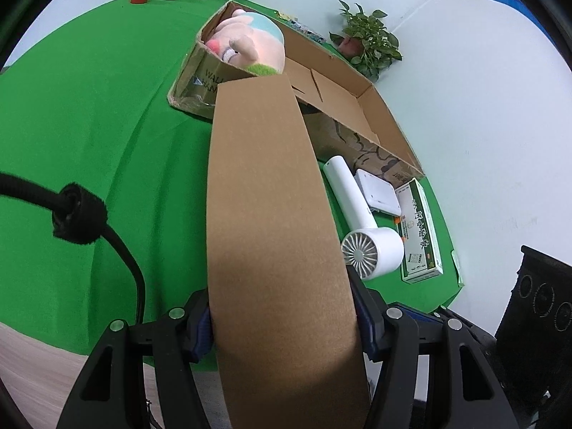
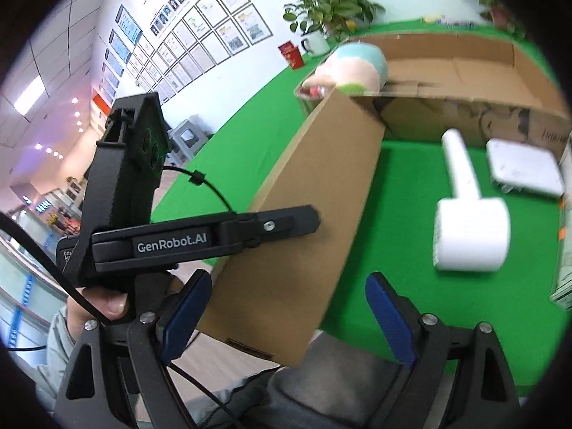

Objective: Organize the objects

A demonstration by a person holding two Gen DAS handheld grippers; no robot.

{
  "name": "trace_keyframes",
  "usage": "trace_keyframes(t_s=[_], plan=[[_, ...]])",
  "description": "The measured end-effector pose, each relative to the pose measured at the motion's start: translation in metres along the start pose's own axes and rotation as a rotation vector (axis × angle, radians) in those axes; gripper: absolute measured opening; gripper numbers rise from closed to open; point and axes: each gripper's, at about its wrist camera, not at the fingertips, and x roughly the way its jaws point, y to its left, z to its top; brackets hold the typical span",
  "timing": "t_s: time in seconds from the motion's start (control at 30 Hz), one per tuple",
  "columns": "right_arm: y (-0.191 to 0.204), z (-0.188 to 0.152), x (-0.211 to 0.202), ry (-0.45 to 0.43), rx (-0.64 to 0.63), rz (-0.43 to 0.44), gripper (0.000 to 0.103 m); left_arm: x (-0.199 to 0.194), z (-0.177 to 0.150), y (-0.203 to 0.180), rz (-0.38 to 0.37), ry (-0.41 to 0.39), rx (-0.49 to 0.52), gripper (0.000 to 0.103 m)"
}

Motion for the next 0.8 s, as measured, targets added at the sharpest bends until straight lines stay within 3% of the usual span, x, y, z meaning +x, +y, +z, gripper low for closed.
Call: trace_keyframes(t_s=[0.17,0.43,0.47,0.5,0.53,0.77,0.8], plan=[[-0.003,0.0,-0.003,-0.009,-0.02,0.018,0.088,0.005,0.005,0.003,0.004,0.0,0.005,0.059],[-0.001,0.007,-0.007,-0.049,-0.01,0.033,0.075,-0.01,0.005,-0.001,-0.035,-0.031,0.024,0.058],[-0.001,0.007,-0.006,-0.052,-0.015,0.027,0.071,-0.009,0.006,0.0,-0.037,-0.029,0.022,0.058],[-0.001,0.007,-0.006,-0.049,-0.016,0.028,0.062,-0.008,0.005,0.0,-0.044,-0.027,0.012,0.058],[-0.002,0.009,-0.004,-0.042,-0.009,0.032,0.06,-0.008,0.005,0.0,-0.047,-0.03,0.011,0.058],[-0.004,0.004,-0.008,-0.044,0.006,0.044,0.06,-0.021,0.001,-0.011,-0.03,-0.048,0.055,0.058],[-0.007,0.005,-0.006,-0.038,0.01,0.039,0.06,-0.023,0.002,-0.013,-0.04,-0.054,0.058,0.053]])
